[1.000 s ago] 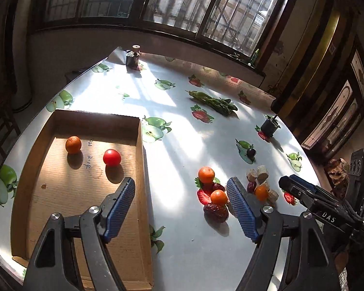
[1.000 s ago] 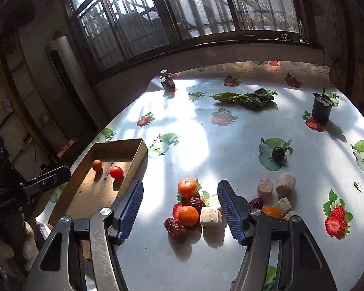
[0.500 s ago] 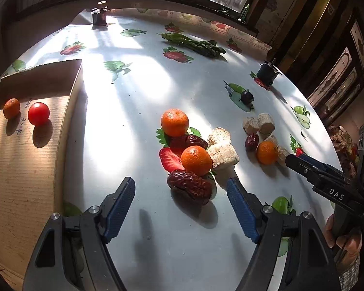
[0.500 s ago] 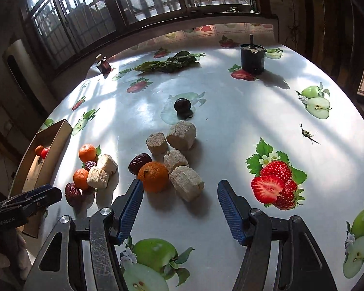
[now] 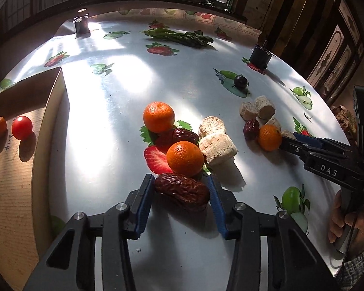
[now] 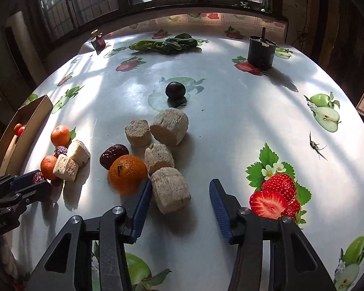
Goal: Organize fruits
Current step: 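Grasp a red date with the left gripper while the right gripper grasps a white cylinder, then carry the date and white cylinder into the box and open both grippers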
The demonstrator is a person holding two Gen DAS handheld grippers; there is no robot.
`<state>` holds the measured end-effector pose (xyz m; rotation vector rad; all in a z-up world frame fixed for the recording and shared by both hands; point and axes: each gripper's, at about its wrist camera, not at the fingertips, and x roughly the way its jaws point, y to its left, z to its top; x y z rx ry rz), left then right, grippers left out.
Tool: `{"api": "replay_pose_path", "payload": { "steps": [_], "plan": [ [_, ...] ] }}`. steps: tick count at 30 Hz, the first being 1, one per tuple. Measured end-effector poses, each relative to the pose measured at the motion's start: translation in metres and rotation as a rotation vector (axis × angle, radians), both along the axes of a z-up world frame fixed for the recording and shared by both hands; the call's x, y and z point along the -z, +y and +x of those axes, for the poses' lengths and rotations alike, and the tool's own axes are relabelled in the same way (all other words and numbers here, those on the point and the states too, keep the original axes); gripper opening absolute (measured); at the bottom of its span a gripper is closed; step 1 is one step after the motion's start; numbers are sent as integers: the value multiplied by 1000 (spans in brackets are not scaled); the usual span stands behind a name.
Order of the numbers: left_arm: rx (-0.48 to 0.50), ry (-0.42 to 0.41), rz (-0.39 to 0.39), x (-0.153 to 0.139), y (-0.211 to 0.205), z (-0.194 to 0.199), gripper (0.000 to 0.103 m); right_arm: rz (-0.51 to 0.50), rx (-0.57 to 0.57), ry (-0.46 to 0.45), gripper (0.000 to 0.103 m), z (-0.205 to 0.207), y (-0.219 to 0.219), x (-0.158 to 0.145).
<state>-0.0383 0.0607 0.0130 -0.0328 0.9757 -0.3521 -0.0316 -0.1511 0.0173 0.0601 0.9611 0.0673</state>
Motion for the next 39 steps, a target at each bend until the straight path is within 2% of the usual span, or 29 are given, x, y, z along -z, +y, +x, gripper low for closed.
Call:
{"api": "replay_pose_path", "payload": {
  "steps": [2,4,5,11,15,19,23,26,28,30,34,39],
  "plan": [
    [2,-11,19,0,-2,-1,43,-18,0,-6,49,-1,3,1],
    [1,-14,33,-1,-3,-4,43,-34,-7,-7,31,-2,7,0],
    [2,-15,29,-1,-2,-5,43,-37,-7,-6,29,-3,8,0],
    [-15,-49,-28,-20,12,-24,43,7,9,-24,29,-18,8,-8],
    [-34,-90,-70,-43,28,-39,43,63,4,-57,29,-33,12,-28],
    [-73,-129,-100,-66,60,-46,43,103,-57,-100,30,-45,35,-55],
    [-168,-137,-85,-82,112,-39,43,165,-145,-111,30,-42,72,-74],
    [-250,-150,-20,-90,155,-30,43,232,-221,-107,30,-32,109,-86],
    [-300,-136,15,-89,184,-19,43,270,-279,-92,30,-22,140,-90],
    [-349,-100,17,-82,211,-7,43,291,-338,-80,30,-11,174,-91],
    [-412,-25,27,-64,247,14,43,287,-415,-30,30,14,241,-77],
    [-445,44,25,-42,265,34,43,226,-474,66,30,46,306,-44]
  ]
}}
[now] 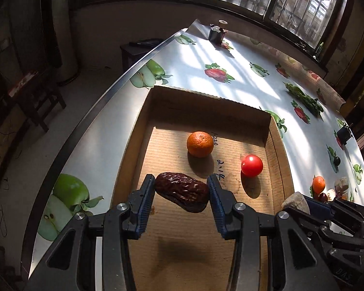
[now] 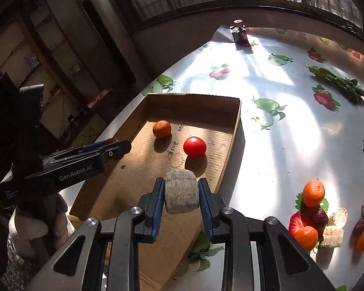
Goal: Organize fruits
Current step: 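Carry the date and white cylinder into the box and open both grippers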
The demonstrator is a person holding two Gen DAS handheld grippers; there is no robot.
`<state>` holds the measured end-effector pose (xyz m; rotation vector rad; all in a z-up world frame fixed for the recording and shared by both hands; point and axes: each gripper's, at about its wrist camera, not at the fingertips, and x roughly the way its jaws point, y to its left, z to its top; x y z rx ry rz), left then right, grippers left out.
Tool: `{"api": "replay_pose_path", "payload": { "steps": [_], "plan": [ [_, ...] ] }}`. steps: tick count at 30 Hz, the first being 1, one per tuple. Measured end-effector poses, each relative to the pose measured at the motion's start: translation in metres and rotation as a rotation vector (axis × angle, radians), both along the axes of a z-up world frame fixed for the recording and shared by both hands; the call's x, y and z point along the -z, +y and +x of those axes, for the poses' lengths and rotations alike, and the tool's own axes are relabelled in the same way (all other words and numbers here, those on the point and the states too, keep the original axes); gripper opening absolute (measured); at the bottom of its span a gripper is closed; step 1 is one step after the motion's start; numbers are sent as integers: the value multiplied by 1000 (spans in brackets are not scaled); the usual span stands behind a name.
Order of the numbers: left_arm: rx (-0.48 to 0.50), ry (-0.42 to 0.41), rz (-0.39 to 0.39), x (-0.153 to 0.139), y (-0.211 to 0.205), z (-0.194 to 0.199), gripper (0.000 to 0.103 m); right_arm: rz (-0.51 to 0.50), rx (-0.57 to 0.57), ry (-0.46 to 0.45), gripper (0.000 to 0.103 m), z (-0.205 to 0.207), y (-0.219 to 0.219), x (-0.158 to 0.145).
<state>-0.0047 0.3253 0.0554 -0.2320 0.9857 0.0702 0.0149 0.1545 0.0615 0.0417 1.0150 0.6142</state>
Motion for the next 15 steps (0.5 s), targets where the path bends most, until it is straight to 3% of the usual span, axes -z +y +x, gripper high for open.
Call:
{"api": "replay_pose_path", "payload": {
  "steps": [5,12,15],
  "plan": [
    [-3,43,-19,13,7,17,43,-68,-15,24,30,22,31,22],
    [-12,85,-51,30,9,33,43,-128,-16,26,30,33,43,33],
    [-28,80,-30,33,10,35,43,-155,-12,23,30,38,45,38]
  ]
}}
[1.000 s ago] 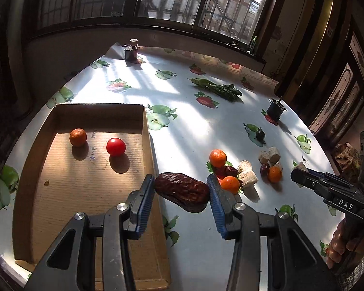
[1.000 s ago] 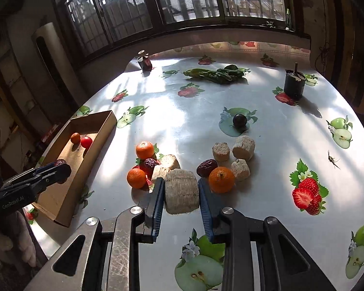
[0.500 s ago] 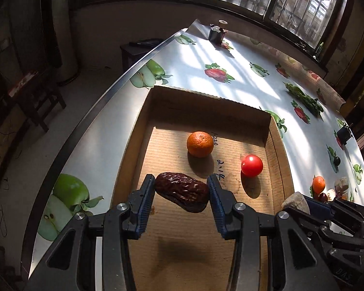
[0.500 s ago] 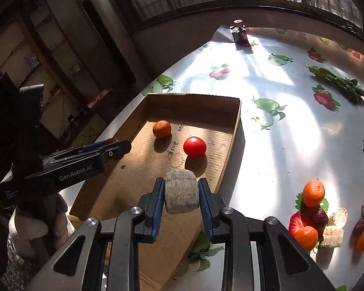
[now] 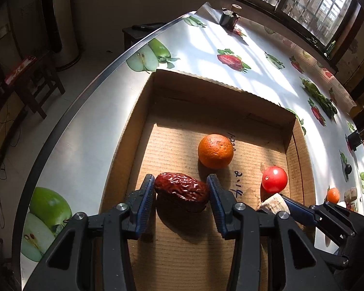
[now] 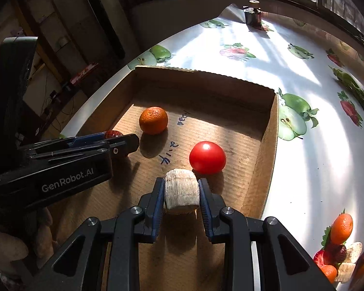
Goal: Organize fruits
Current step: 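Carry the date and white cylinder into the box and open both grippers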
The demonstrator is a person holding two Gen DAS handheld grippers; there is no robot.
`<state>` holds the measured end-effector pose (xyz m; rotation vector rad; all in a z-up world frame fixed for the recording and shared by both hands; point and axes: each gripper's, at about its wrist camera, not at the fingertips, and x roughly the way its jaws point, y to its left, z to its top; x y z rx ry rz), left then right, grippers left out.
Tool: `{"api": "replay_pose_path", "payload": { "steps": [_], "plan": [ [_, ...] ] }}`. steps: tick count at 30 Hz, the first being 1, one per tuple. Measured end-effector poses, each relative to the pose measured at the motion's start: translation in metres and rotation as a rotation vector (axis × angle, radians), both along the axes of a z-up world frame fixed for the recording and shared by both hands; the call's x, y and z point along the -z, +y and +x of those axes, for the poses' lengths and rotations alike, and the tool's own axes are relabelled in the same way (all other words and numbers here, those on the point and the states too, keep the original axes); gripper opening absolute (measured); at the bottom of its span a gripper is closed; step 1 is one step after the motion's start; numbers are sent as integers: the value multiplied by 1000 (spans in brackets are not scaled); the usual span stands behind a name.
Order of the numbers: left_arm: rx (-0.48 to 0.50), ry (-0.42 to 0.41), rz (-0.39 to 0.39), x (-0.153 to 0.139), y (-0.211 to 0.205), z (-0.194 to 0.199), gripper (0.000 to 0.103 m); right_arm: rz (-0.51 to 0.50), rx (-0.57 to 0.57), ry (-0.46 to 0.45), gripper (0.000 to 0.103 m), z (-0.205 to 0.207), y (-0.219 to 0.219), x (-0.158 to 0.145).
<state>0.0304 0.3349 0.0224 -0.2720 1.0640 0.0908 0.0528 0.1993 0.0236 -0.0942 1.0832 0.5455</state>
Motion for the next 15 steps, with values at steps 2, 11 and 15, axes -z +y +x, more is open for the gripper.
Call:
{"api": "replay_pose_path", "payload": {
  "steps": [2,11,15],
  "plan": [
    [-6,-6,-2,0,1,1,43,-11,7,-1,30,4,0,3],
    [-38,-38,-39,-13,7,-6,45,-21,25,-68,32,1,-5,-3],
    [-61,-107,-17,-40,9,-29,54,30,35,-112,33,-11,-19,-22]
  ]
}}
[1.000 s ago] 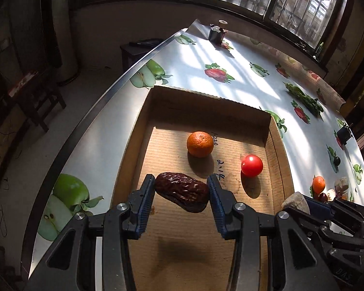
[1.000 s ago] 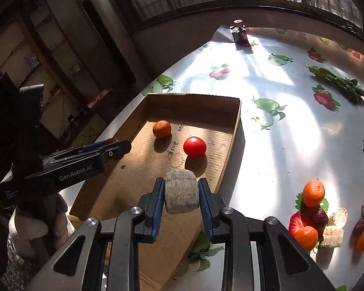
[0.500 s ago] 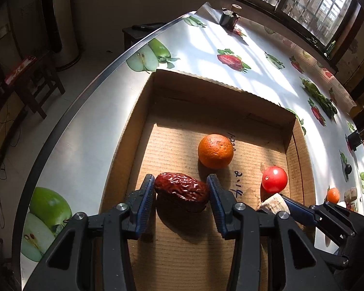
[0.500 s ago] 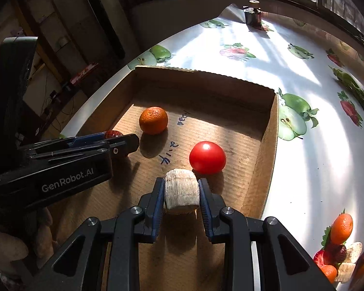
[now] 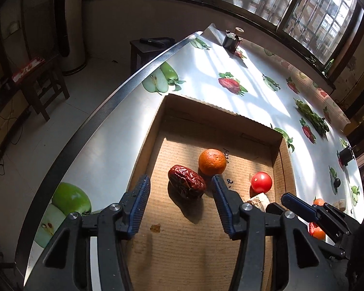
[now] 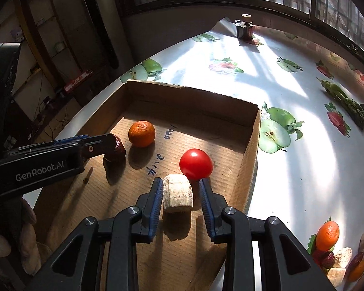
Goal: Organize fruits
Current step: 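Carry the date and white cylinder into the box and open both grippers, then grasp a tangerine with the left gripper while the right gripper grasps another tangerine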
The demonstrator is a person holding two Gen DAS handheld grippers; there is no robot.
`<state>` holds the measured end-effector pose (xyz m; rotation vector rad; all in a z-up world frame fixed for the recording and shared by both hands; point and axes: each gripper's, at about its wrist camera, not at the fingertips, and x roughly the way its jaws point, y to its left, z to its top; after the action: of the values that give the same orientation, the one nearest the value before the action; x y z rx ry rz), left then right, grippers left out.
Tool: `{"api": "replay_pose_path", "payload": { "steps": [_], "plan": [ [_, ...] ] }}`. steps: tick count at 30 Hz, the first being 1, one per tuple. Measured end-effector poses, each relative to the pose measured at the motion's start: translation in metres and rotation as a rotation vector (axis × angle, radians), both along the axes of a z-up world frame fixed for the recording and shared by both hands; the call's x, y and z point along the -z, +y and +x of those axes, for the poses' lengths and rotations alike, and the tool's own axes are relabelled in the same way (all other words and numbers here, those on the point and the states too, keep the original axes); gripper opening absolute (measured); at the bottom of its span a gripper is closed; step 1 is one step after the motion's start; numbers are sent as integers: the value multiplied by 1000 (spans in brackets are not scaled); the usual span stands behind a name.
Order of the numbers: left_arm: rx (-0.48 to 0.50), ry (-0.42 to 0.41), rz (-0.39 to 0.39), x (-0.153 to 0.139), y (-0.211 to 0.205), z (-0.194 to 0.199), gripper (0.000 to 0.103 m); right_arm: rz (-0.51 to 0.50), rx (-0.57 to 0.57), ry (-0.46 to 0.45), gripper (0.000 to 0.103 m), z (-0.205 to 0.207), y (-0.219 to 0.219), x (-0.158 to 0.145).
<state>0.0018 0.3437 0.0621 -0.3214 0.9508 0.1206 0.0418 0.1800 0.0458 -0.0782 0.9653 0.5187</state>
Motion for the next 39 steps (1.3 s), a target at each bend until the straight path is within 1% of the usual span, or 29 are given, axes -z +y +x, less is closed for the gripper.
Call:
{"api": "replay_pose_path", "payload": {
  "steps": [2,3,4,5,6,7,9,11,12,14,15,17,19,21,23,26,34,39],
  "plan": [
    [-8,-44,8,-14,-2,-16,56,41,18,-22,34,-11,-14,-12],
    [-8,-66,13,-21,-6,-25,58,70,29,-34,37,-19,-23,-19],
    [-2,-86,20,-28,-12,-34,60,96,41,-44,45,-28,-32,-25],
    [9,-108,28,-34,-18,-42,61,116,57,-55,49,-36,-42,-29],
    [24,-130,37,-40,-27,-52,63,136,81,-70,57,-45,-53,-33],
    [35,-147,46,-44,-36,-60,66,154,103,-85,59,-55,-64,-37],
    [57,-189,72,-53,-58,-78,68,163,148,-114,59,-72,-85,-41],
    [62,-224,107,-58,-80,-96,73,157,225,-148,59,-91,-109,-44],
    [57,-240,123,-59,-91,-105,76,165,266,-160,59,-100,-122,-44],
    [41,-261,145,-58,-110,-120,78,189,345,-171,59,-117,-148,-41],
    [47,-263,145,-56,-120,-126,79,202,382,-173,59,-125,-161,-40],
    [92,-245,153,-51,-139,-128,79,211,433,-167,59,-134,-179,-36],
    [119,-225,199,-47,-155,-129,79,199,465,-162,59,-141,-194,-33],
    [125,-235,235,-48,-168,-135,79,199,497,-163,59,-146,-205,-33],
    [134,-236,262,-49,-177,-140,79,229,510,-158,59,-151,-215,-33],
    [143,-240,277,-51,-184,-143,79,243,514,-154,60,-154,-221,-32],
    [156,-233,276,-48,-187,-145,79,250,492,-153,60,-159,-222,-30],
    [167,-208,236,-42,-185,-140,79,253,498,-143,60,-158,-226,-26]
  ]
}}
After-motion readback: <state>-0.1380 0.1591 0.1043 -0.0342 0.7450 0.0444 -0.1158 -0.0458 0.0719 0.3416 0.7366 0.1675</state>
